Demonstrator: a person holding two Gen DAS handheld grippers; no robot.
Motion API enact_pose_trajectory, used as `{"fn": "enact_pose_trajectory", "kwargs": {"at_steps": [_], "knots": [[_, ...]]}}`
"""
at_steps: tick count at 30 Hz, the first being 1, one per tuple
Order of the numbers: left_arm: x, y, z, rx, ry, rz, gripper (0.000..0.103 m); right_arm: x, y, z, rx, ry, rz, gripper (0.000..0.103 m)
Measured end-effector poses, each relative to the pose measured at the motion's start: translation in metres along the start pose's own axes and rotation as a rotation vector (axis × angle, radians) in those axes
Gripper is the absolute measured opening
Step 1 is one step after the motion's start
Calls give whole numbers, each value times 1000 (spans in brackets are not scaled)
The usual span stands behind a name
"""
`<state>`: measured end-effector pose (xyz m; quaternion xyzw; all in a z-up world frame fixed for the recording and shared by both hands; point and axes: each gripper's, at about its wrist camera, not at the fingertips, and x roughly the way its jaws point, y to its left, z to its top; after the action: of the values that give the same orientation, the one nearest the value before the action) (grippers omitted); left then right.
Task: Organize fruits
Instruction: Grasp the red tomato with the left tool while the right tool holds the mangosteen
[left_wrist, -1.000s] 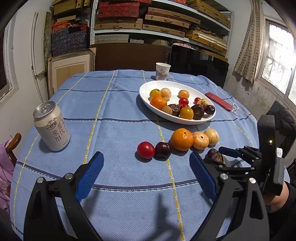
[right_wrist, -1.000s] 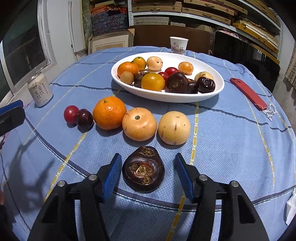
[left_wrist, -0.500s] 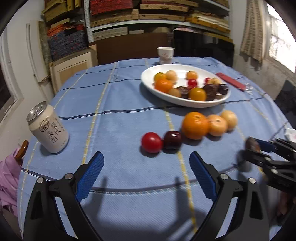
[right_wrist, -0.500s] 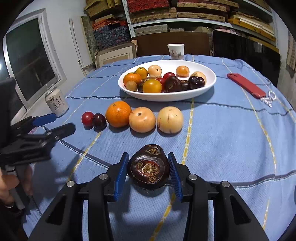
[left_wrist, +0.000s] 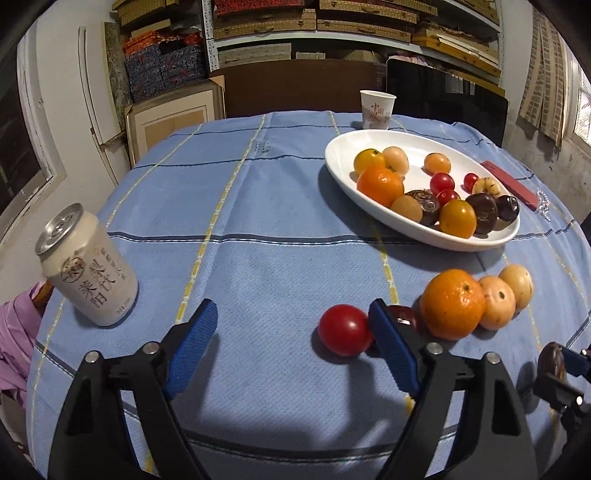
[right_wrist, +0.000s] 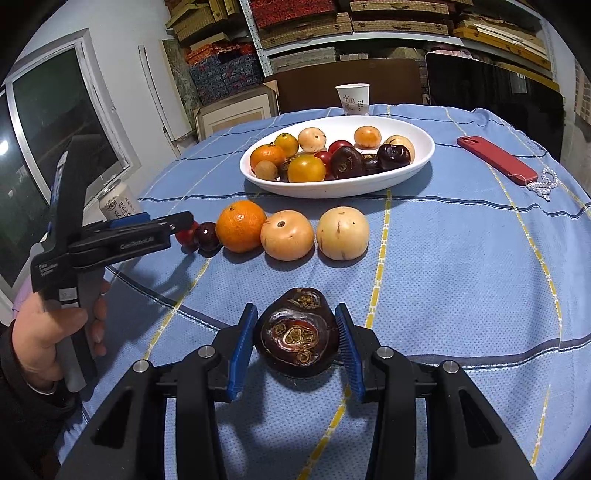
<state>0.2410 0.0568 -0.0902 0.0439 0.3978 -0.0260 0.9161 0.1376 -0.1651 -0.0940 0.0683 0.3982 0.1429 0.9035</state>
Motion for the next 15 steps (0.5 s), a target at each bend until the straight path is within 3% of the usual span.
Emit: {"fn": "enact_pose_trajectory", "kwargs": {"at_steps": [7, 12, 15], "knots": [[4, -2, -2, 12, 15, 2, 76, -1, 0, 0, -1, -6, 4, 44], [-7, -6, -10, 48, 11, -7, 64, -3, 1, -1, -6, -17, 6, 44], [-10, -10, -10, 58, 10, -16, 62, -3, 1, -1, -8, -18, 9, 44]]}}
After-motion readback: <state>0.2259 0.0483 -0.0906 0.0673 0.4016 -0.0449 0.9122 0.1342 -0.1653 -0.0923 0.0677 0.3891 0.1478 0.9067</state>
